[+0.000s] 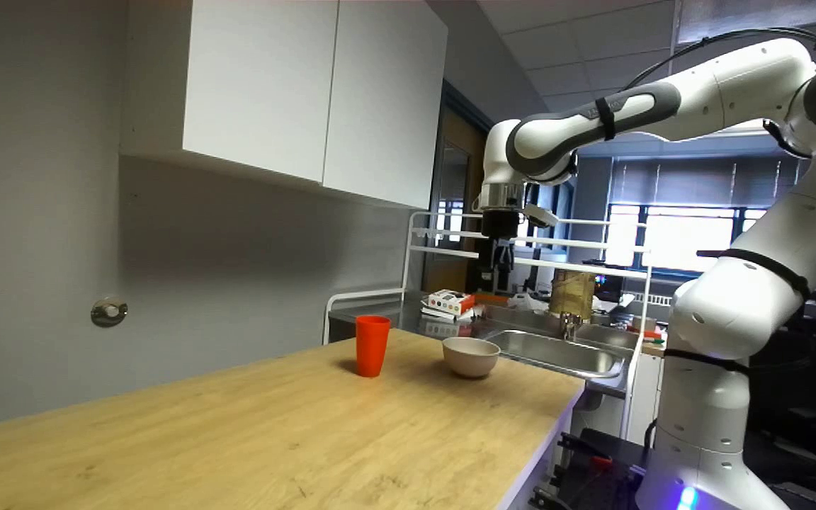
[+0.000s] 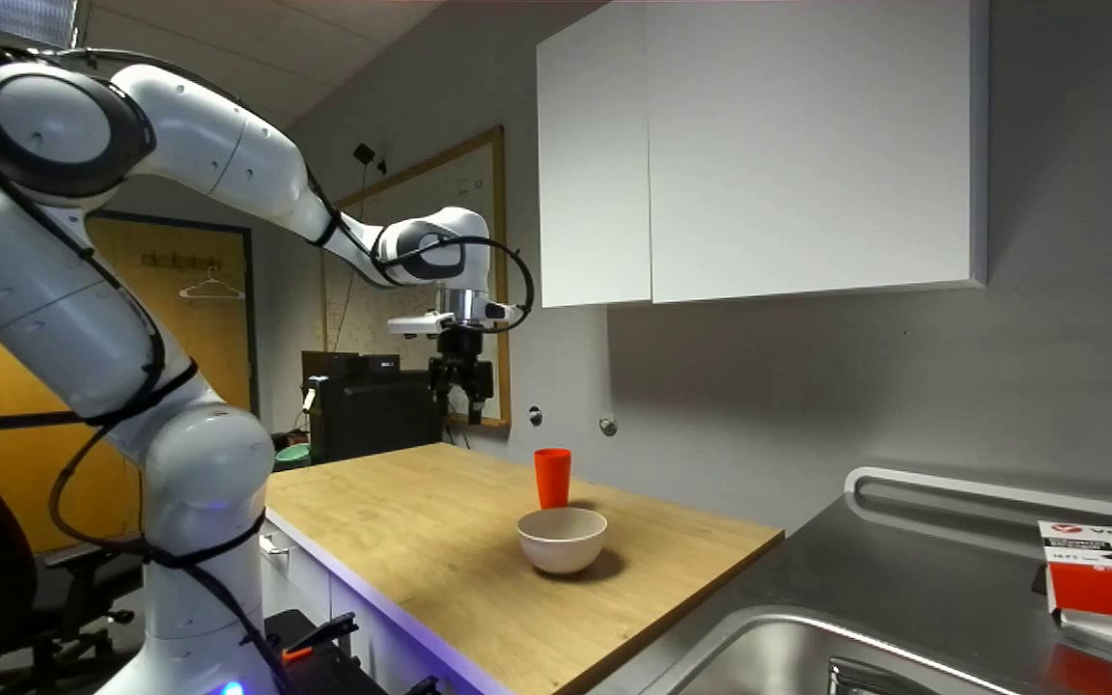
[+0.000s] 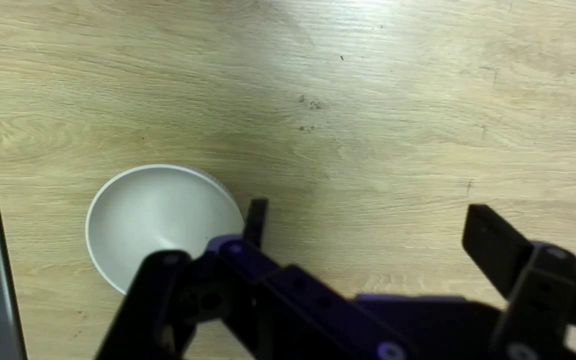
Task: Pour the contents of the cup into the bowl
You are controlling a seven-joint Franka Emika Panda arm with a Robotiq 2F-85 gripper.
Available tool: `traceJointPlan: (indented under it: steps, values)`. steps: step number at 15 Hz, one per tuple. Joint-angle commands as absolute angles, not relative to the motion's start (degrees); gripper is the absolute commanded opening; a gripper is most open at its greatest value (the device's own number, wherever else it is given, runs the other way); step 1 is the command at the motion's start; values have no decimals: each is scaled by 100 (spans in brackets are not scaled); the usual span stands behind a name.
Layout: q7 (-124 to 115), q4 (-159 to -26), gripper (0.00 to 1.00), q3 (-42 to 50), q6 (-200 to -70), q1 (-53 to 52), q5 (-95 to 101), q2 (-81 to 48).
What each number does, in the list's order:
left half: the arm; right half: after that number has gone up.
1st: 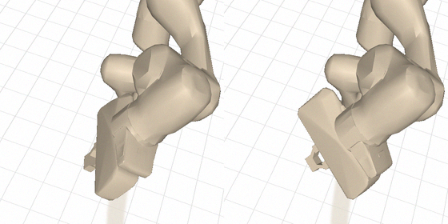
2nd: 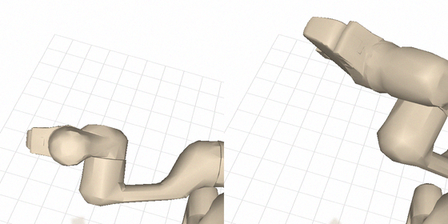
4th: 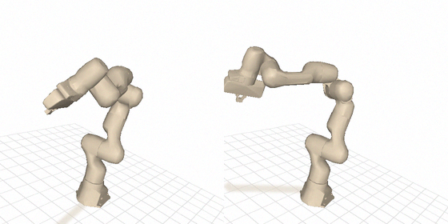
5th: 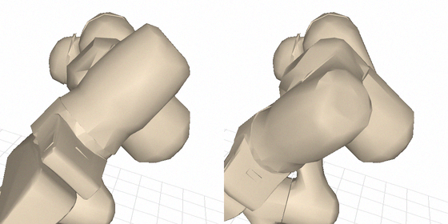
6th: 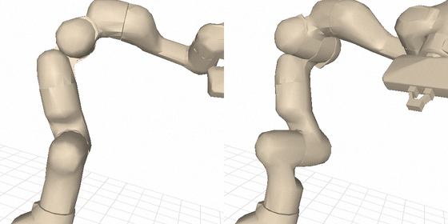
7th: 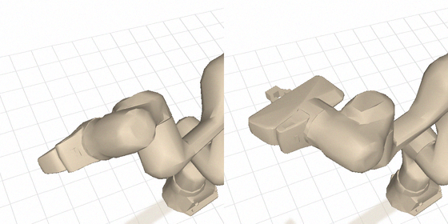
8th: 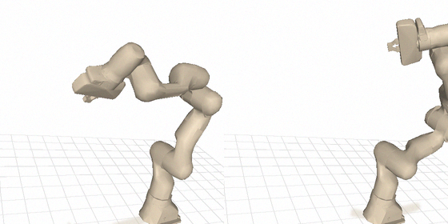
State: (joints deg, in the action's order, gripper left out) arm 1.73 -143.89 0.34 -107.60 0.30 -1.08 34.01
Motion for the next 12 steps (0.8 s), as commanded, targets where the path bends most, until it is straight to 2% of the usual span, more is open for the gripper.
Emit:
traceJointPlan:
  steps: [1, 12]
  values:
    - [167, -14378, 100, 47, -10748, 17, -100, 3399]
    - [74, -14247, 100, -4, -10806, 9, -113, 3259]
